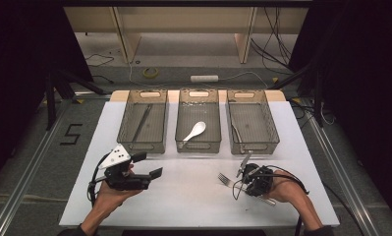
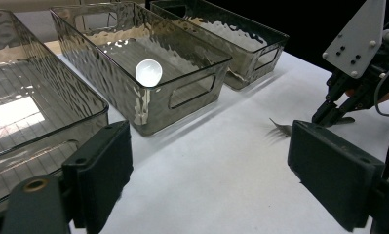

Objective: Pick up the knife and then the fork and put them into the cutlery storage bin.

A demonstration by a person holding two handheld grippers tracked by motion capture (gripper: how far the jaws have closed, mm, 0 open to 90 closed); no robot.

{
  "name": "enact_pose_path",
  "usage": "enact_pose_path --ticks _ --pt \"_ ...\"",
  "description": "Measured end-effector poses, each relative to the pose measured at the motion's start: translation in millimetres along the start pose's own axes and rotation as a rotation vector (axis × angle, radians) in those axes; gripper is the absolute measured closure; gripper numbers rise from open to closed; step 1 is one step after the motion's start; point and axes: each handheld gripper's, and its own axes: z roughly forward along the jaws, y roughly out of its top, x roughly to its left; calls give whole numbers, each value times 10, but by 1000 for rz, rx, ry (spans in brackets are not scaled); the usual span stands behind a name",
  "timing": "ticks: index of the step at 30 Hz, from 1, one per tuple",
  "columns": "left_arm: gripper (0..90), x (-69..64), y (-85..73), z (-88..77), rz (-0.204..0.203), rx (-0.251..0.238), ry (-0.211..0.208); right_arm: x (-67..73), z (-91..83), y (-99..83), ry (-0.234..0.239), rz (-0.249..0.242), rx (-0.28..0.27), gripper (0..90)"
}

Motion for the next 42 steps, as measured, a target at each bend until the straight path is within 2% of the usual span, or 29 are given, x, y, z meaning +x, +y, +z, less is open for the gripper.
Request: enact_pose_path --ticks 6,9,19,26,34,42 --pt "160 -1 0 0 -4 -3 0 -7 -72 -1 -5 12 -37 846" --pt "160 0 -1 0 -4 -3 1 -32 -141 -19 1 31 -97 847" --pt "160 0 0 4 -6 -4 1 -170 -337 -93 36 138 -280 847" --pt "160 -1 -1 3 -5 -6 2 -274 -422 -129 43 204 -384 846" --pt "160 -1 1 1 -4 -8 5 -366 -471 -151 44 249 -458 847" --pt "160 0 0 -4 -5 -10 8 -458 -592 -159 26 271 -519 847"
